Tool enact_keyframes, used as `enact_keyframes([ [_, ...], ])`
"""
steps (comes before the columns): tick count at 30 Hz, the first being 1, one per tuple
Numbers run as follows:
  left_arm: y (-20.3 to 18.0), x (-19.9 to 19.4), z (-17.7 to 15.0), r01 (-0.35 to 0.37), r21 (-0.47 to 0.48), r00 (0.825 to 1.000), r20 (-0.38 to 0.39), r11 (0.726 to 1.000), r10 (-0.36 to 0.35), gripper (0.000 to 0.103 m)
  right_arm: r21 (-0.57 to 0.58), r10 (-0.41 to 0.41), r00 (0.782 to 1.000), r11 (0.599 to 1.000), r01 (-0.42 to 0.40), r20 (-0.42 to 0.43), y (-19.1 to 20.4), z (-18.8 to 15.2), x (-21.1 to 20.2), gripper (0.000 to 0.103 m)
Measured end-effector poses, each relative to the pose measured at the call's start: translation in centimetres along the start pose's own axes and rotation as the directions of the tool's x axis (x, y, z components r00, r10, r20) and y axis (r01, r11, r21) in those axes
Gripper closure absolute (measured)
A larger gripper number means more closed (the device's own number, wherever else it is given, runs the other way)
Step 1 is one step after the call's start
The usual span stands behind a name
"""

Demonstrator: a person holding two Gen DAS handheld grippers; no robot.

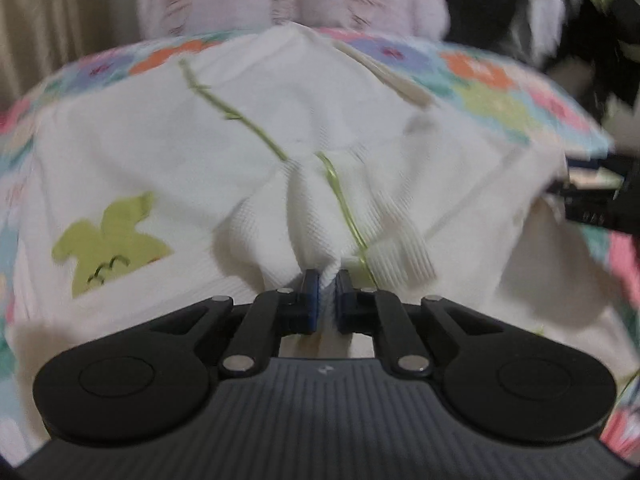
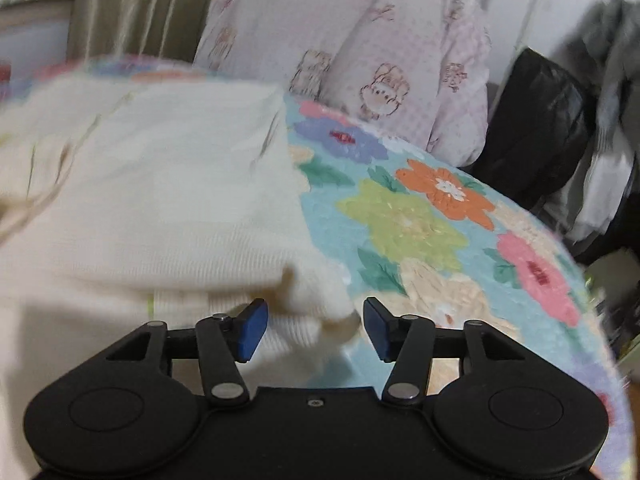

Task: Fold clothes

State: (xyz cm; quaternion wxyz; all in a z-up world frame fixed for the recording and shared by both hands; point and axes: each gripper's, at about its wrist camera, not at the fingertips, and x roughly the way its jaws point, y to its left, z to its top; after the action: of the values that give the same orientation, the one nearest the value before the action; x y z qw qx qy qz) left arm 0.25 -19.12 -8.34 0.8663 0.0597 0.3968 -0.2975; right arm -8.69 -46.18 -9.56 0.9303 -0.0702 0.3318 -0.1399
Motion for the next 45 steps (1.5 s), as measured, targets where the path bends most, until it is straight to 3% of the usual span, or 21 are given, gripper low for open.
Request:
enact_keyframes([
  [2, 1.5, -2.1, -0.2, -0.026, -0.112, 0.997, 0.072, 0.993, 0.035, 0.096, 0.085, -0.005, 0.999, 0.996, 0.001, 0.036, -0.9, 0.3, 0.4, 0.066],
  [4, 3.0, -4.4, -0.6, -0.069, -0.226, 0.986, 0.133, 0.972, 0.102, 0.097, 0.194, -0.027, 0.998, 0.981, 0.014, 0.065, -2.1, 0.2, 0.6, 0.075],
  [7, 5.2, -7.7, -2.2, -0.196, -0.403, 0.952, 0.139, 0.894, 0.272, 0.097, 0.351, -0.084, 0.995, 0.935, 0.058, 0.060, -3.9, -0.6, 0.8, 0.082],
  [10, 7.9, -9.4, -3.9, -0.216, -0.560, 0.949, 0.074, 0.800, 0.308, 0.095, 0.412, -0.071, 0.997, 0.909, 0.059, 0.014, -4.6, -1.6, 1.7, 0.083],
  [11, 8.5, -9.6, -4.2, -0.204, -0.586, 0.954, 0.060, 0.784, 0.293, 0.093, 0.410, -0.073, 0.997, 0.910, 0.065, 0.004, -4.6, -1.9, 1.9, 0.083],
  [13, 8.6, -9.1, -3.6, -0.190, -0.554, 0.966, 0.043, 0.810, 0.256, 0.087, 0.410, -0.079, 0.997, 0.909, 0.079, -0.015, -4.4, -2.2, 2.3, 0.083],
  [16, 7.4, -8.7, -3.1, -0.228, -0.467, 0.959, 0.043, 0.854, 0.279, 0.074, 0.478, -0.107, 0.994, 0.871, 0.112, -0.038, -5.4, -1.9, 2.6, 0.082],
  [20, 6.9, -7.8, -3.0, -0.195, -0.392, 0.976, 0.013, 0.899, 0.218, 0.061, 0.450, -0.199, 0.978, 0.869, 0.205, -0.061, -4.6, -1.2, 3.0, 0.081],
  [22, 6.7, -6.8, -3.2, -0.210, -0.355, 0.977, -0.046, 0.911, 0.208, 0.061, 0.375, -0.234, 0.966, 0.890, 0.260, -0.112, -3.7, -1.1, 3.3, 0.058],
  [24, 6.4, -5.7, -3.4, -0.228, -0.320, 0.973, -0.109, 0.920, 0.203, 0.061, 0.393, -0.247, 0.961, 0.877, 0.276, -0.125, -3.8, -0.9, 1.7, 0.058],
  [25, 6.4, -5.3, -3.5, -0.232, -0.307, 0.971, -0.135, 0.923, 0.200, 0.061, 0.409, -0.254, 0.959, 0.867, 0.285, -0.128, -3.9, -0.9, 0.7, 0.057],
  [28, 6.5, -4.7, -3.5, -0.247, -0.256, 0.965, -0.155, 0.935, 0.212, 0.060, 0.583, -0.292, 0.953, 0.762, 0.282, -0.080, -4.2, -1.2, -5.1, 0.052],
  [29, 6.5, -4.6, -3.4, -0.259, -0.231, 0.961, -0.157, 0.938, 0.227, 0.059, 0.631, -0.244, 0.969, 0.745, 0.217, -0.045, -4.4, -1.3, -6.5, 0.052],
  [31, 6.7, -4.8, -3.2, -0.278, -0.194, 0.955, -0.161, 0.941, 0.249, 0.053, 0.615, -0.142, 0.990, 0.781, 0.110, 0.003, -4.1, -0.5, -7.2, 0.052],
  [33, 7.4, -5.2, -3.1, -0.256, -0.212, 0.959, -0.180, 0.943, 0.220, 0.053, 0.568, 0.017, 0.998, 0.822, -0.047, 0.057, -3.1, 1.0, -6.8, 0.052],
  [34, 7.8, -5.3, -3.0, -0.237, -0.234, 0.962, -0.191, 0.943, 0.194, 0.052, 0.564, 0.103, 0.992, 0.816, -0.129, 0.078, -2.5, 1.5, -6.5, 0.051],
  [37, 9.0, -5.7, -3.5, -0.183, -0.305, 0.969, -0.216, 0.935, 0.119, 0.052, 0.542, 0.346, 0.936, 0.774, -0.327, 0.071, 0.6, 2.7, -4.4, 0.040],
  [41, 9.9, -6.9, -4.2, -0.172, -0.322, 0.971, -0.215, 0.931, 0.105, 0.050, 0.507, 0.386, 0.923, 0.795, -0.333, 0.001, 5.7, 3.3, -1.0, 0.039],
  [43, 10.6, -7.2, -4.3, -0.163, -0.352, 0.971, -0.221, 0.922, 0.088, 0.050, 0.514, 0.424, 0.905, 0.785, -0.346, -0.040, 7.6, 3.2, 0.7, 0.038],
  [45, 11.2, -7.4, -4.2, -0.144, -0.382, 0.975, -0.214, 0.913, 0.064, 0.049, 0.507, 0.481, 0.877, 0.761, -0.405, -0.021, 9.0, 3.1, 1.2, 0.042],
])
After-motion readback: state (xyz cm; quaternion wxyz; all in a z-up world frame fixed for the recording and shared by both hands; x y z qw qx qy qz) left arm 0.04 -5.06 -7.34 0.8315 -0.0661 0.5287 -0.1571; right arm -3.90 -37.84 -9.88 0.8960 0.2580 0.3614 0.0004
